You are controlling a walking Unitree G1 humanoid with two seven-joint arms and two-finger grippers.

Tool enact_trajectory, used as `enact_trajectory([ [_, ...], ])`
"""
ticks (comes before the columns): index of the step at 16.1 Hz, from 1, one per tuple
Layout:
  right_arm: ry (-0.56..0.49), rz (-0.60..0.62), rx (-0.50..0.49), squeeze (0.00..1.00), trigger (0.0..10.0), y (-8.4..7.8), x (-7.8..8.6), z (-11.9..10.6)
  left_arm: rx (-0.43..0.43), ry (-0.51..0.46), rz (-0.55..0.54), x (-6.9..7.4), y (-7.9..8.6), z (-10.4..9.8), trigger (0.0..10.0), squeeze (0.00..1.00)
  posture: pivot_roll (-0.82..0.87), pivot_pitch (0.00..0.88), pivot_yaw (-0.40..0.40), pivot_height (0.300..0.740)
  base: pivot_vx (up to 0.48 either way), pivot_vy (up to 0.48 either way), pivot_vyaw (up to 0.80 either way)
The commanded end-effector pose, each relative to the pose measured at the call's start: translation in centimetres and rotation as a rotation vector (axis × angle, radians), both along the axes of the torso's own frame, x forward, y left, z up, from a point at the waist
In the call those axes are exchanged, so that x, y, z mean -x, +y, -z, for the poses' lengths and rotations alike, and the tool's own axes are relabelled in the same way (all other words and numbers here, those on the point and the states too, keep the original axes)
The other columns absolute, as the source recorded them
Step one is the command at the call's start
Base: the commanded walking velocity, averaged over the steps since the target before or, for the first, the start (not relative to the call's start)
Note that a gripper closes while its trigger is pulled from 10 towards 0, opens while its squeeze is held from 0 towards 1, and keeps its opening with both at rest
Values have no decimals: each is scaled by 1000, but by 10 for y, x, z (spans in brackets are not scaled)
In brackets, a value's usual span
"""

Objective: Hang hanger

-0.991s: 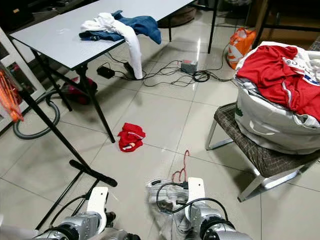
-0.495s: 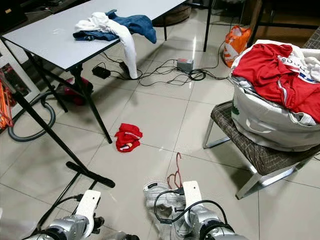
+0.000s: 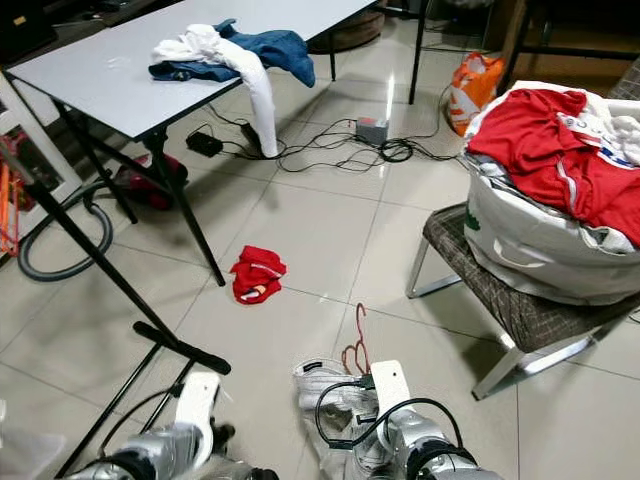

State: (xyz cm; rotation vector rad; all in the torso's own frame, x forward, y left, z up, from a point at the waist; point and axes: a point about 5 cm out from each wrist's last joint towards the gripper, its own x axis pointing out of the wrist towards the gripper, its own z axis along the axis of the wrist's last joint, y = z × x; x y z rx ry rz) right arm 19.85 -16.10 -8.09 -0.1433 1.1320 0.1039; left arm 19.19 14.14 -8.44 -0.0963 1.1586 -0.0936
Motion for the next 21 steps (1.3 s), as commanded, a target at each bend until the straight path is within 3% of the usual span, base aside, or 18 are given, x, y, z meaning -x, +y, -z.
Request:
enact_trajectory([
  [1,-11,-13,12,0,0,-1,-2,-1,-3,-6,-35,-2,2,-1,10000,0,-135,0,90,740,0,0,0],
  [10,-33,-34,33,0,0,-9,-1,-1,-5,-4,-81,-2,8,-1,10000,0,-136,0,50,740,0,0,0],
  [14,-32,-27,48,0,0,-16,0,-1,4,3,-81,0,3,0,10000,0,-138,0,40,740,0,0,0],
  [21,-41,-27,25,0,0,-10,-4,-3,-18,-10,-75,-4,9,-2,10000,0,-145,0,46,740,0,0,0],
])
